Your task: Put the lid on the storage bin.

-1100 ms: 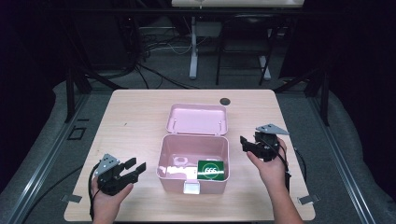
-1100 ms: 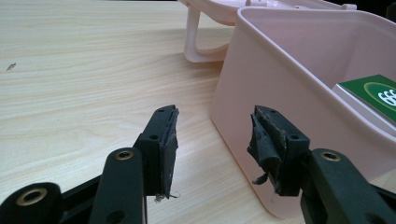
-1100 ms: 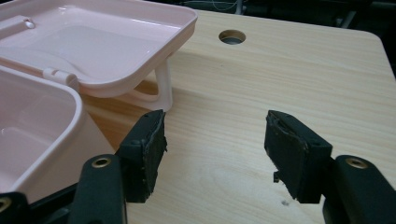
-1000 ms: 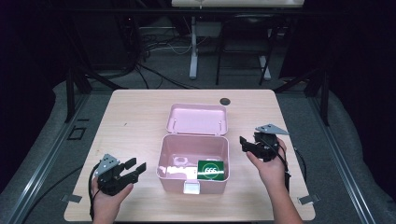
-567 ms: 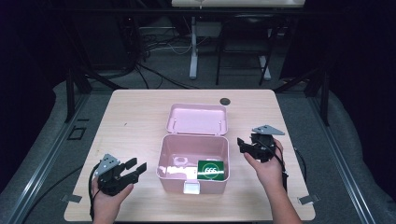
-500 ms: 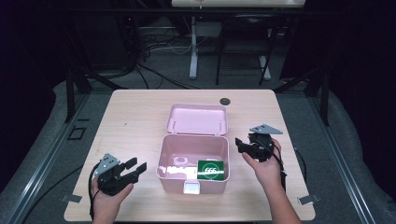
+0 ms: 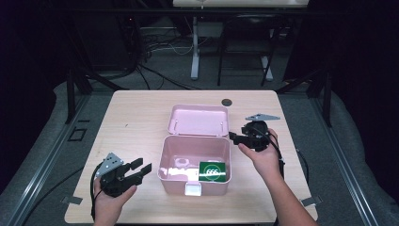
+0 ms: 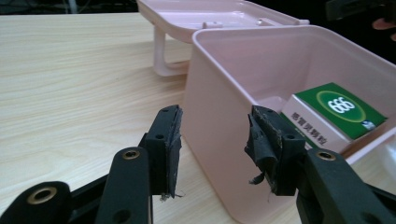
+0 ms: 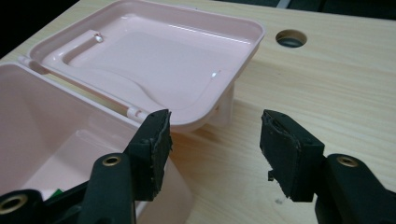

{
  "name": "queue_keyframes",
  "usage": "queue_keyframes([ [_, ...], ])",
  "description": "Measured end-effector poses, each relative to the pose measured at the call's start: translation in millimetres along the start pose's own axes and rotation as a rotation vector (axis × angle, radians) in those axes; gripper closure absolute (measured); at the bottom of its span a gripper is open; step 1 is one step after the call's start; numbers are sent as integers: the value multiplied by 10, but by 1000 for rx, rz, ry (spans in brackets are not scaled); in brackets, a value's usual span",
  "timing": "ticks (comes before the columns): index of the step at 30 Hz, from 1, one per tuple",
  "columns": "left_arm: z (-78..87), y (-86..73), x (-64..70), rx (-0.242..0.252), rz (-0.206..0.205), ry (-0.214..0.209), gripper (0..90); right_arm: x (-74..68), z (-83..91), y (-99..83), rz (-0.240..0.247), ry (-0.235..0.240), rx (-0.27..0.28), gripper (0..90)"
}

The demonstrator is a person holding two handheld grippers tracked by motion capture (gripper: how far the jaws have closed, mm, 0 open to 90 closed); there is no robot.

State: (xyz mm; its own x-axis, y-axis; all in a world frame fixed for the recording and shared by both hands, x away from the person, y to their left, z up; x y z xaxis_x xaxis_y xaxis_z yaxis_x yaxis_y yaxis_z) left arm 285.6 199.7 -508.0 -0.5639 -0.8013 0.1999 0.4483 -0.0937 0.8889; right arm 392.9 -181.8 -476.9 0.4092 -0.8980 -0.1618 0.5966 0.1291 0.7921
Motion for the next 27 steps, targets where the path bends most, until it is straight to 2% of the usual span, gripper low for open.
queue_keyframes([
  [2,-2,21,27,-4,-6,-13,541,2,-26,57,-32,32,-23,431],
  [7,-17,62,87,-3,-6,-43,541,8,-53,136,-59,45,-48,446],
  [16,-59,78,166,-9,-39,-60,571,21,-97,342,-55,13,-80,481],
  [20,-80,75,208,-12,-51,-72,574,30,-156,426,-60,13,-103,488],
  [24,-117,62,220,-32,-64,-73,585,53,-234,518,-49,-12,-120,488],
  [25,-135,55,230,-42,-73,-75,602,73,-277,568,-61,-29,-131,487],
  [27,-145,50,239,-40,-77,-70,603,83,-298,594,-69,-33,-138,487],
])
Point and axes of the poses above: each handheld gripper's, and its own axes: z roughly backward along the jaws, y roughly out of its top, x roughly to its right, the point moved 3 cm from there along -z, roughly forward along the jaws, and after that the axes turned 1 degree about x, right-handed, at the moved point
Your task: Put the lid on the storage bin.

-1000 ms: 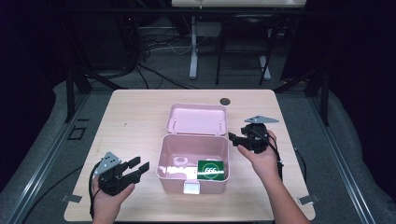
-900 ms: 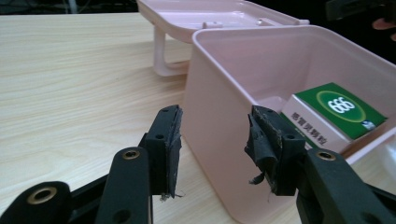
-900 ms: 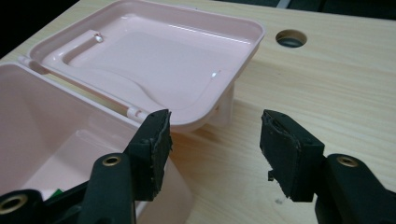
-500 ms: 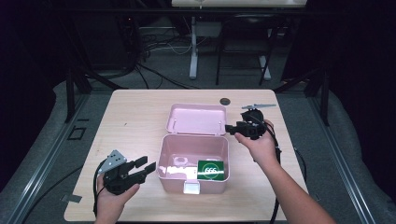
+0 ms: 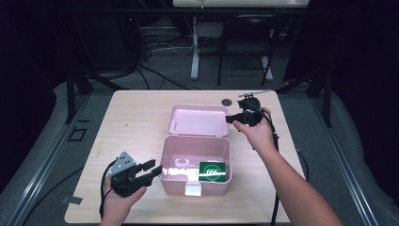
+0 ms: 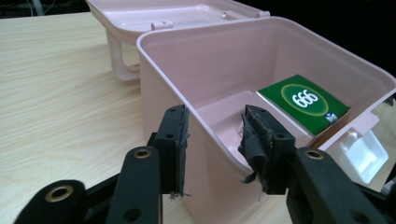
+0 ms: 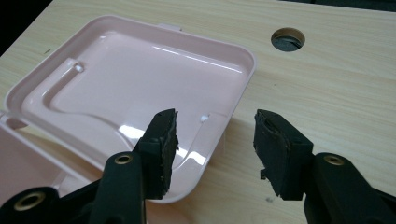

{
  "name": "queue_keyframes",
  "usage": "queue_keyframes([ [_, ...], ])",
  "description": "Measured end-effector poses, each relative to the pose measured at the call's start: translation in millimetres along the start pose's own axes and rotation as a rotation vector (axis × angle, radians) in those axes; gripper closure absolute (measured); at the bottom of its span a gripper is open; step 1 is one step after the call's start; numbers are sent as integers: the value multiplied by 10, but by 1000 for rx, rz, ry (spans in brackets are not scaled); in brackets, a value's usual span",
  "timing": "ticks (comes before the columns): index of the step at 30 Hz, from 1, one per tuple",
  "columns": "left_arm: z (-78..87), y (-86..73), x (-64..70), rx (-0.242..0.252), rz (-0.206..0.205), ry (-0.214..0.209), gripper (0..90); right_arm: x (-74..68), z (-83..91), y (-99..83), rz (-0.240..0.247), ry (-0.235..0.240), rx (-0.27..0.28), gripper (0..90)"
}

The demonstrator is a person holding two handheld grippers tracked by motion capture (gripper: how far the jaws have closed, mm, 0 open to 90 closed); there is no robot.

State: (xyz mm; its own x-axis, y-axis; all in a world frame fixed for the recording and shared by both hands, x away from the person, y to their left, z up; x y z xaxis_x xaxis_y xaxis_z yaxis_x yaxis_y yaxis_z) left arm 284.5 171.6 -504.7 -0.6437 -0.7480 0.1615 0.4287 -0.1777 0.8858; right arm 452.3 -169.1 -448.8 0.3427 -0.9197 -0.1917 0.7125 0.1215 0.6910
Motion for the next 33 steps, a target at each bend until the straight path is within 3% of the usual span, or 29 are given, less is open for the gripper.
queue_keyframes([
  [3,-26,-17,12,-24,-20,-3,633,24,-65,74,-8,-12,-26,484],
  [8,-48,-28,38,-22,-31,-6,665,37,-199,179,-71,-18,-69,514],
  [11,-48,-36,47,-15,-36,-1,668,27,-263,212,-76,-39,-85,542],
  [15,-47,-36,51,-16,-37,4,670,16,-328,240,-89,-50,-108,568],
  [23,-48,-40,55,-12,-42,8,673,75,-533,277,-168,-80,-167,639],
  [33,-49,-38,52,-13,-41,4,673,107,-680,262,-200,-105,-219,701],
])
Point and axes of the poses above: each handheld gripper's, and its own axes: z roughly backward along the jaws, y roughly out of its top, x roughly to its right, the point moved 3 cm from there along -z, roughly forward along the jaws, and after that the axes turned 1 degree about x, right-handed, at the moved point
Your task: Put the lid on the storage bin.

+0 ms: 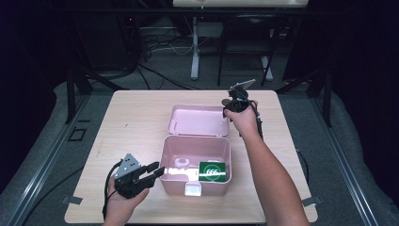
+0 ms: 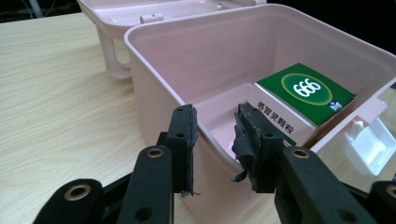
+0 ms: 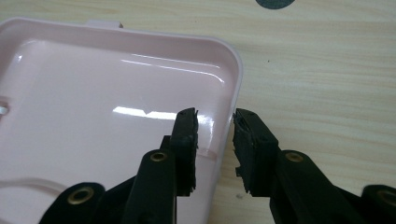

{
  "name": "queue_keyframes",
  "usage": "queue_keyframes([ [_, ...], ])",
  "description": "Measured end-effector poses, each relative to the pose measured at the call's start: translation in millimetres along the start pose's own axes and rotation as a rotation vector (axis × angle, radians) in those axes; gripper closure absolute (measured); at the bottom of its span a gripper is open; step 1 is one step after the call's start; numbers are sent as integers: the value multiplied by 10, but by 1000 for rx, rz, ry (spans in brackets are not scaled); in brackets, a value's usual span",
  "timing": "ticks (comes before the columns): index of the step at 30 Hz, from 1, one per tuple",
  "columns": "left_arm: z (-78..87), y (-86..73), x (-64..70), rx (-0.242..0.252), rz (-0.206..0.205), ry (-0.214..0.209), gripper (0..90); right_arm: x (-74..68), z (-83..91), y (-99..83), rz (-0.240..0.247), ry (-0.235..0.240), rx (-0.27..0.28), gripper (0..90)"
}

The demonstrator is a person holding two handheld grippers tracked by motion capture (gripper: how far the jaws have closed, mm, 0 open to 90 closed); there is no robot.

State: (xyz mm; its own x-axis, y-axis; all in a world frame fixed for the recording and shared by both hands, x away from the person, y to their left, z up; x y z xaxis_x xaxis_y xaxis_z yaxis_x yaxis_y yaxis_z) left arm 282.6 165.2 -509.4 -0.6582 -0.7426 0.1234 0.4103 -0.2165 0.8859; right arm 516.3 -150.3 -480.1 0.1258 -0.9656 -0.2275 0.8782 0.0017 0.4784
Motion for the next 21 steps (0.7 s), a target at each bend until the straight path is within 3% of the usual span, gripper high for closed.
queue_keyframes([
  [13,0,0,-1,1,0,1,677,37,-66,-2,-25,-23,-12,828],
  [21,-1,0,0,2,0,3,678,51,-70,-3,-34,-19,-19,836],
])
Point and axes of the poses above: each handheld gripper's, and its own axes: z roughly backward along the jaws, y roughly out of its top, x roughly to its right, the point moved 3 cm from there along -z, roughly forward along the jaws, and after that the axes turned 1 degree about x, right-handed, at the moved point
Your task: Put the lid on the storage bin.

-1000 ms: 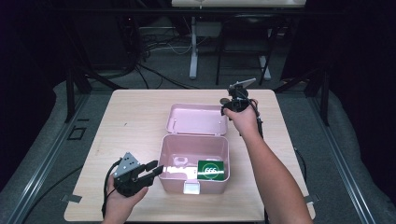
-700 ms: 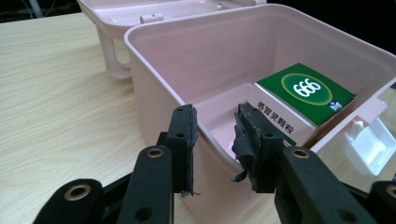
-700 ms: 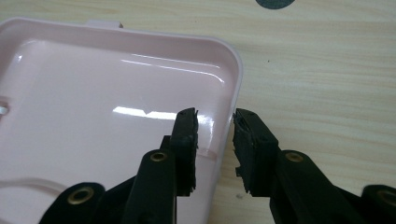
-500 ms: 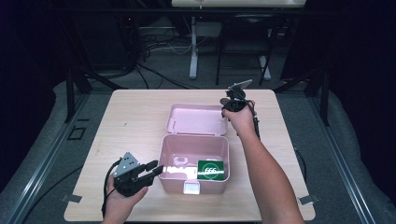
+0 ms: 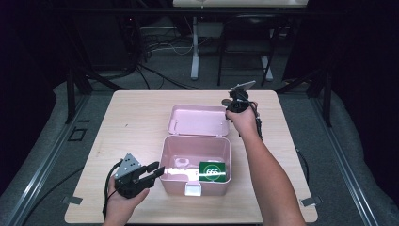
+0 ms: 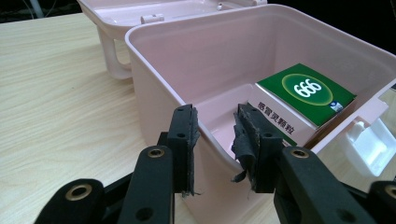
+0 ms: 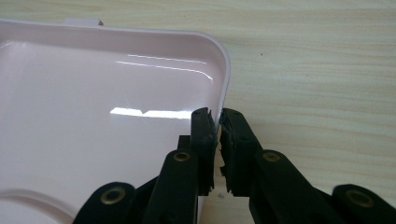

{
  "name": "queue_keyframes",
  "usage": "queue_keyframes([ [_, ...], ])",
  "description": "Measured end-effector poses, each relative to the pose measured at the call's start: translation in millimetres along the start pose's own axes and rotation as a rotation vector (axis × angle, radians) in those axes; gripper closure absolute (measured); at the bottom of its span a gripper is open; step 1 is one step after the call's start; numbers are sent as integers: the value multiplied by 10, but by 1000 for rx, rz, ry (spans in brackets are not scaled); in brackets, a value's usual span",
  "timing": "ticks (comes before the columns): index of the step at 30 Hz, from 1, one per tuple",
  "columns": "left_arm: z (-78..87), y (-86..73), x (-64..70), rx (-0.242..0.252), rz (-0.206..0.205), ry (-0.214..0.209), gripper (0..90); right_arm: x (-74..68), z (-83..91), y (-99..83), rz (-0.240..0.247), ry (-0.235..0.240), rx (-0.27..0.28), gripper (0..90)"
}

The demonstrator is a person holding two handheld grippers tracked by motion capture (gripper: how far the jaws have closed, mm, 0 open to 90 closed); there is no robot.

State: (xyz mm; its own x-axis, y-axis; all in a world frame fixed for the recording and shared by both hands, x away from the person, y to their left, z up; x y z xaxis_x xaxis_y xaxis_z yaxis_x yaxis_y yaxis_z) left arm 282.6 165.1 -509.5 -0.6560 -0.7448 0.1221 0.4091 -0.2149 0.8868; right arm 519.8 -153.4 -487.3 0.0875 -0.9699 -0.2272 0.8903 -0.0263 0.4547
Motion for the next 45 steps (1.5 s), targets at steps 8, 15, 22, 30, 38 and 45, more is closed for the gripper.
queue_keyframes([
  [8,0,0,-1,-1,0,-1,678,-3,-53,-12,-6,10,-32,812],
  [15,0,0,0,0,0,0,678,-29,-48,-17,5,-3,-27,838],
  [22,-2,-1,2,0,0,1,678,-63,60,-1,18,-9,27,852],
  [30,-3,-2,-2,1,3,1,680,-84,312,26,42,29,118,861],
  [38,-7,-1,2,4,7,3,679,-141,533,1,83,46,189,863],
  [45,-10,-1,0,5,8,6,684,-171,665,-20,99,70,225,869],
])
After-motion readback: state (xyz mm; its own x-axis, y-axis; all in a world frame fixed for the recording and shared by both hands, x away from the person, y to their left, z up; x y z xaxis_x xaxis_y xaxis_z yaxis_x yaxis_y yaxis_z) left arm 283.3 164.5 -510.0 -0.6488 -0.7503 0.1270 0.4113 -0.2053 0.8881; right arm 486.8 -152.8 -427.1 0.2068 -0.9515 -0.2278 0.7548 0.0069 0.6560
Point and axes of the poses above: each handheld gripper's, and its own axes: z roughly backward along the jaws, y roughly out of its top, x roughly to its right, the point moved 3 cm from there along -z, roughly forward along the jaws, and after that the axes turned 1 degree about x, right-handed, at the moved point
